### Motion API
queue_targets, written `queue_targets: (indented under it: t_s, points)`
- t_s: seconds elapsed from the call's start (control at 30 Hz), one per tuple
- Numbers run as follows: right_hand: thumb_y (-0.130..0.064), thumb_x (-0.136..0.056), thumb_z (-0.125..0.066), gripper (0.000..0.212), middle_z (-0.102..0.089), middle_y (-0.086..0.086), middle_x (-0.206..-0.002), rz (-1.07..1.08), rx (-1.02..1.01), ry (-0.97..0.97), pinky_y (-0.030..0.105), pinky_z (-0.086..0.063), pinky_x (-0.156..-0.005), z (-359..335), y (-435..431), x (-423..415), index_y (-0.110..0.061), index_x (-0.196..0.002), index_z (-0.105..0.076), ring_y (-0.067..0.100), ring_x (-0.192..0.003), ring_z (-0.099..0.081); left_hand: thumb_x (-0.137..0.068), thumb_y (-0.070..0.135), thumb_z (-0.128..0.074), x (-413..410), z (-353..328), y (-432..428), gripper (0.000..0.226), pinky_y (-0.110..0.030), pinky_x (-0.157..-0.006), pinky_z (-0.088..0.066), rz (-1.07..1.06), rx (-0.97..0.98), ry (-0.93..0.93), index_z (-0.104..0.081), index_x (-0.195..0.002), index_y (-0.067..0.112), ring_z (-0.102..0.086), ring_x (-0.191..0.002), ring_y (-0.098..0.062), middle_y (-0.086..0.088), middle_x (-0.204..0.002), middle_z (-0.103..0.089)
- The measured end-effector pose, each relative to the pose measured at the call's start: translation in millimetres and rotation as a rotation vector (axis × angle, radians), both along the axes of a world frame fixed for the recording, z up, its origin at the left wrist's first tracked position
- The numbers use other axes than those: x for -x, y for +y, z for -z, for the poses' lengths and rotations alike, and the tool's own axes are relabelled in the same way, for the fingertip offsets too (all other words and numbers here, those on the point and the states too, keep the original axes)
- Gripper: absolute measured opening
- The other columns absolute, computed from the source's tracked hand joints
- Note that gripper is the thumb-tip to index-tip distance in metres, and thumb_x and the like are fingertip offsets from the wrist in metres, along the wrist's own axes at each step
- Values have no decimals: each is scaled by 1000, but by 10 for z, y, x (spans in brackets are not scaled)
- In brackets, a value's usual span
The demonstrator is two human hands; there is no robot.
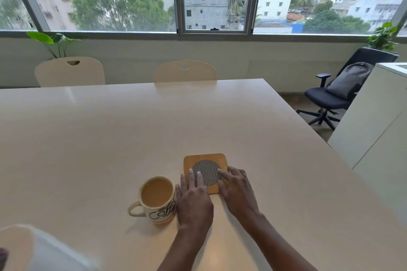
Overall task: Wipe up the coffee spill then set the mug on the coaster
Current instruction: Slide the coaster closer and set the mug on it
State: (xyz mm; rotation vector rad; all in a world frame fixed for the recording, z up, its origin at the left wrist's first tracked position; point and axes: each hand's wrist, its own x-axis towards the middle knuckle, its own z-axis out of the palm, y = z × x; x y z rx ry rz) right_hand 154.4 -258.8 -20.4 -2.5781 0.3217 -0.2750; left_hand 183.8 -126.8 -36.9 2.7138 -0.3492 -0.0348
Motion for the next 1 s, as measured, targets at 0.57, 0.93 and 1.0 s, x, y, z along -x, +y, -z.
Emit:
queue_targets:
  t_s: [0.57, 0.93, 1.0]
  points:
    - [-15, -100, -73, 32, -65, 13, -142, 35, -54, -52, 19, -40, -102, 68, -49, 691, -10, -131, -75, 23, -133, -54, -111, 27, -37, 634, 16, 122, 55, -32, -129, -15, 34, 35, -18, -27, -163, 14, -13, -162, -23, -5, -173, -26]
    - [-13, -95, -77, 33, -65, 13, -140, -18, -110, -44, 22, -44, -99, 91, 102, 1399, -10, -128, -76, 22, -125, -56, -107, 34, -51, 1298, -99, 522, 54, -27, -126, -17, 68, 87, -9, -41, -158, 20, -27, -158, -15, 3, -167, -38]
    - [-14, -95, -77, 34, -64, 12, -141, -33, -117, -39, 22, -44, -98, 87, 122, 1518, -12, -129, -76, 20, -124, -55, -105, 37, -56, 1418, -134, 603, 54, -25, -123, -22, 69, 106, -7, -46, -156, 22, -32, -155, -13, 4, -164, -42]
